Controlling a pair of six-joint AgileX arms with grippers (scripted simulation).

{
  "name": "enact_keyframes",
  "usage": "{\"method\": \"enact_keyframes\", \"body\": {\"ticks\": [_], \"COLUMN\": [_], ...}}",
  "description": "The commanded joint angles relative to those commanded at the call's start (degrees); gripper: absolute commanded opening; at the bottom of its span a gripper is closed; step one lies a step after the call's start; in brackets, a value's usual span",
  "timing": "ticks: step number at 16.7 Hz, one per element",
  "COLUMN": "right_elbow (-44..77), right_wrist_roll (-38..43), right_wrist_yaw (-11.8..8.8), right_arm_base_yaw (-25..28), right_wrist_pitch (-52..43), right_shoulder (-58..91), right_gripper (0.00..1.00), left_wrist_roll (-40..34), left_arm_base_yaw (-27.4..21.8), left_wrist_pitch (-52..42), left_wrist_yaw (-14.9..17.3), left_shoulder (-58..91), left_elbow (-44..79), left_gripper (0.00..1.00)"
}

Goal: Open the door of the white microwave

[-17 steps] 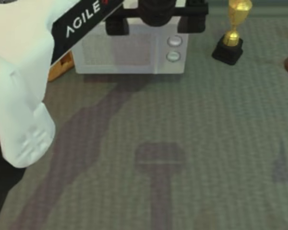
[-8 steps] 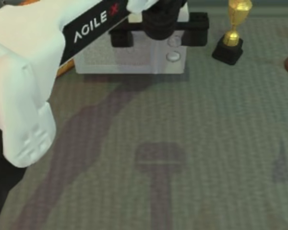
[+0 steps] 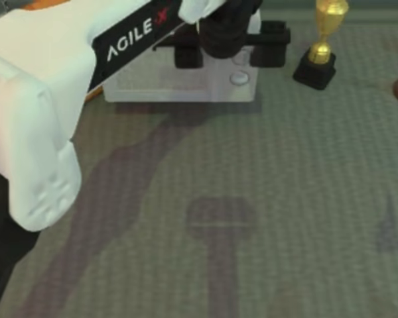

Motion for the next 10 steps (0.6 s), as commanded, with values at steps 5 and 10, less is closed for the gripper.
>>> {"method": "enact_keyframes", "body": {"ticks": [5,10], "right_elbow": [0.0,0.0], "right_wrist_roll": [0.0,0.0], "right_wrist_yaw": [0.0,0.0], "right_arm_base_yaw": [0.0,0.0], "right_wrist_pitch": [0.0,0.0], "right_shoulder": [0.0,0.0], "right_gripper": [1.0,1.0], "left_wrist_roll": [0.0,0.0], "left_arm_base_yaw": [0.0,0.0], "left_wrist_pitch": [0.0,0.0], "left_wrist_yaw": [0.0,0.0], "left_shoulder": [0.0,0.0], "left_elbow": [0.0,0.0], "left_gripper": [0.0,0.0]}}
